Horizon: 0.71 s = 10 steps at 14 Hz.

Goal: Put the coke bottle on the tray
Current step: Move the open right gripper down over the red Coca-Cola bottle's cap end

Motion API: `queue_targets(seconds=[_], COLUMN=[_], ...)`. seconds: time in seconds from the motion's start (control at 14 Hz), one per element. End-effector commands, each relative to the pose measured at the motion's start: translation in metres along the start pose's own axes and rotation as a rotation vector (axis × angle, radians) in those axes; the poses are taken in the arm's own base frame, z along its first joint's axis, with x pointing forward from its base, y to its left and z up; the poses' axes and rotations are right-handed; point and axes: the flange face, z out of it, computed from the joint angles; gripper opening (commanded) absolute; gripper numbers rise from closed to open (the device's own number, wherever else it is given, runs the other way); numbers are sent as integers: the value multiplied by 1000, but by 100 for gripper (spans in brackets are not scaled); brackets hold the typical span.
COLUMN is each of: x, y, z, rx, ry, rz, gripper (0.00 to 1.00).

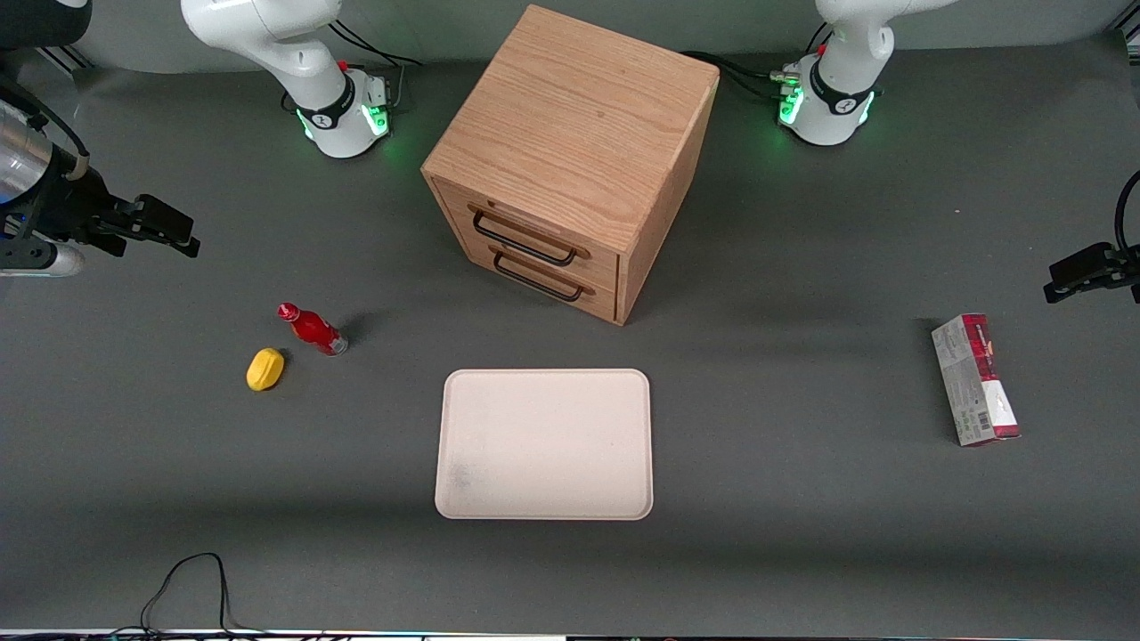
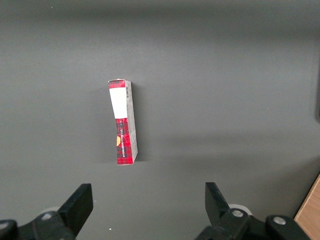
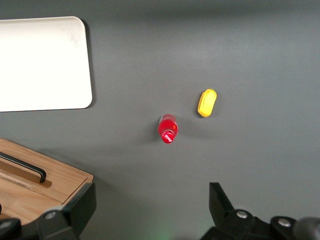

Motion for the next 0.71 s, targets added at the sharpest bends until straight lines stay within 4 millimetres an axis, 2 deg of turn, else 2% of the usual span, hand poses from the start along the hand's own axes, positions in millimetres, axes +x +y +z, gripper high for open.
queue_targets(seconds=[0.0,0.14,0.29,0.43,0.64], x=[0,1,3,7,10], y=[1,0,1,9,9], z=[-3,3,22,57,125], rx=[23,18,6,4,7], ry=[-8,-18,-40,-58,-44], rz=[16,18,18,27,22], gripper=[100,100,100,100,100])
